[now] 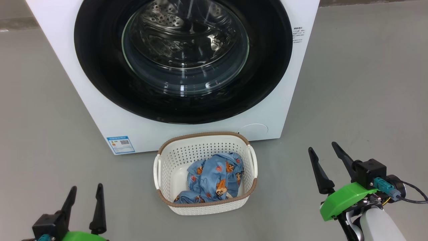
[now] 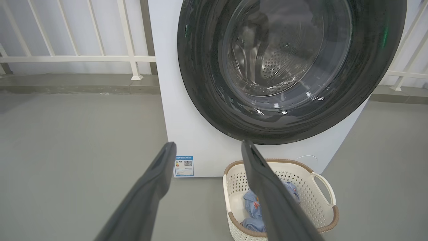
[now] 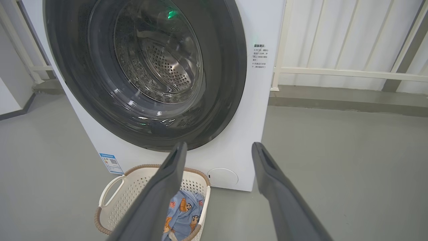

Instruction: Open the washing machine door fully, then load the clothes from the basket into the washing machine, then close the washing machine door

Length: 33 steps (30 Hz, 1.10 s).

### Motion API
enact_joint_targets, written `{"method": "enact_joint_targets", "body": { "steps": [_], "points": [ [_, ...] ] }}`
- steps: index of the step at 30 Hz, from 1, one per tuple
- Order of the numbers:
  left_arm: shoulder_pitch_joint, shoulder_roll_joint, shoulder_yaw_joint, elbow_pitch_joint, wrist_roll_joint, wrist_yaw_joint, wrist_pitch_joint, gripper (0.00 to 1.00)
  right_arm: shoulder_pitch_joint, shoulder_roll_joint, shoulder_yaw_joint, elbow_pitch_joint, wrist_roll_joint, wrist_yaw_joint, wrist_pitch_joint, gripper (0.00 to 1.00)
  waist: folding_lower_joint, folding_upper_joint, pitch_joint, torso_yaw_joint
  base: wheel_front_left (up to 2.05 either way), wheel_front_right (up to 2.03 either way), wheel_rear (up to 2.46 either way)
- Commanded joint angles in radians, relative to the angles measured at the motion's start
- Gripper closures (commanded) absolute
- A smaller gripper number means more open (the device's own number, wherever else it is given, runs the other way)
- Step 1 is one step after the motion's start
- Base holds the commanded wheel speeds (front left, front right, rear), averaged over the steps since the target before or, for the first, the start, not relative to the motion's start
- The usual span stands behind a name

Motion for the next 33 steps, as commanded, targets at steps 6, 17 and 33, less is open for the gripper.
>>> {"method": "enact_joint_targets", "body": {
  "steps": [6,17,33],
  "points": [
    [-0.05,0.008,0.06,-0.008,0.025,0.022,-0.012,0.0,-0.031,0.018,-0.008,-0.019,-0.029,-0.001,-0.012,0.0,0.0,-0.0001,0.001,0.0,0.0,0.0,0.0],
    [-0.052,-0.01,0.088,-0.007,0.042,0.024,-0.012,0.0,-0.032,0.027,-0.018,-0.006,-0.036,-0.001,-0.012,0.0,0.0,-0.0001,0.002,0.004,0.0,0.0,0.0],
    [-0.059,-0.019,0.103,0.01,0.069,0.011,-0.012,0.0,-0.037,0.03,-0.018,-0.012,-0.035,-0.001,-0.012,0.0,0.0,-0.0001,0.003,0.004,0.06,0.06,-0.12]
  ]
}}
